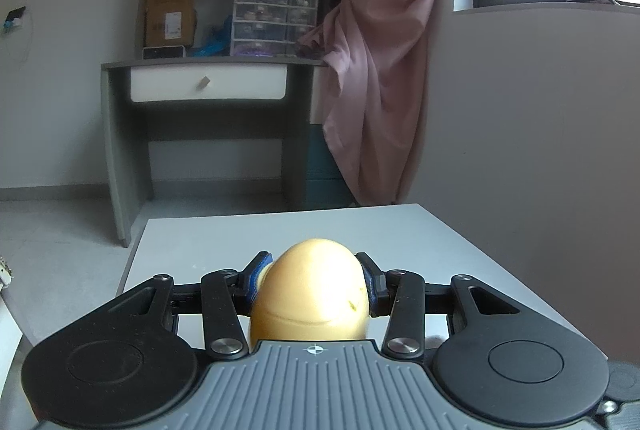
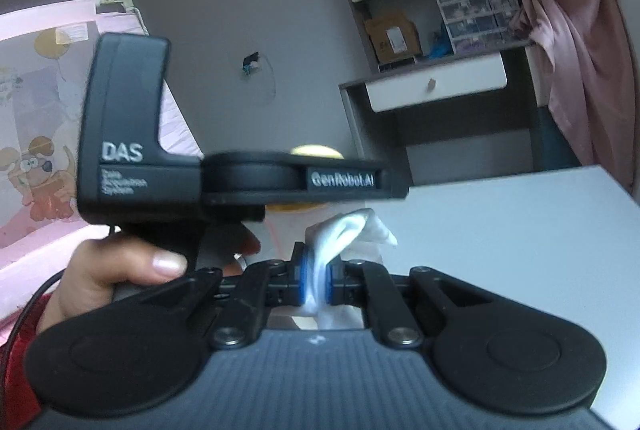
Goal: Clean container
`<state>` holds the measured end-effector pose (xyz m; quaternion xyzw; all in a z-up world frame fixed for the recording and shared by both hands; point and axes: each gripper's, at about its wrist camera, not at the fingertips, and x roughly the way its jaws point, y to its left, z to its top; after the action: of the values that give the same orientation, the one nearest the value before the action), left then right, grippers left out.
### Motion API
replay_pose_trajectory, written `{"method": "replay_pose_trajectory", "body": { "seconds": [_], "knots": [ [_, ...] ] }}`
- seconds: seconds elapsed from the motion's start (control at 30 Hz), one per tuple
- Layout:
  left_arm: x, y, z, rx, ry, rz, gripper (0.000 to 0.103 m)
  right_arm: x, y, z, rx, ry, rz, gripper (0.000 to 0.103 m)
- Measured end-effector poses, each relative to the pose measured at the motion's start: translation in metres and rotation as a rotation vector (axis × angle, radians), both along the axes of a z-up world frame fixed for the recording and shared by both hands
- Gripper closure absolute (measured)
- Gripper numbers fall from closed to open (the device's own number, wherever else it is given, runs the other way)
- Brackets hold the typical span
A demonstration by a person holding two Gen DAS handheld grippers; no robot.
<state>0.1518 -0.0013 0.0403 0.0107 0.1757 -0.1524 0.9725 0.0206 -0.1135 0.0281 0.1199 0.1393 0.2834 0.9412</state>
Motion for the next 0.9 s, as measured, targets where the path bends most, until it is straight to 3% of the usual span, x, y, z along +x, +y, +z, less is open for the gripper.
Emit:
{"method": "replay_pose_trajectory", "body": {
  "seconds": [0.47,0.9],
  "knots": [
    [-0.001,0.001,0.000,-0.004,-0.011,-0.005,0.059,0.006,0.000,-0.029,-0.017,0.128,-0.003,0.094],
    [-0.001,0.002,0.001,-0.021,-0.021,-0.008,0.060,-0.007,-0.001,-0.006,-0.007,0.022,-0.024,0.094]
  ]
}}
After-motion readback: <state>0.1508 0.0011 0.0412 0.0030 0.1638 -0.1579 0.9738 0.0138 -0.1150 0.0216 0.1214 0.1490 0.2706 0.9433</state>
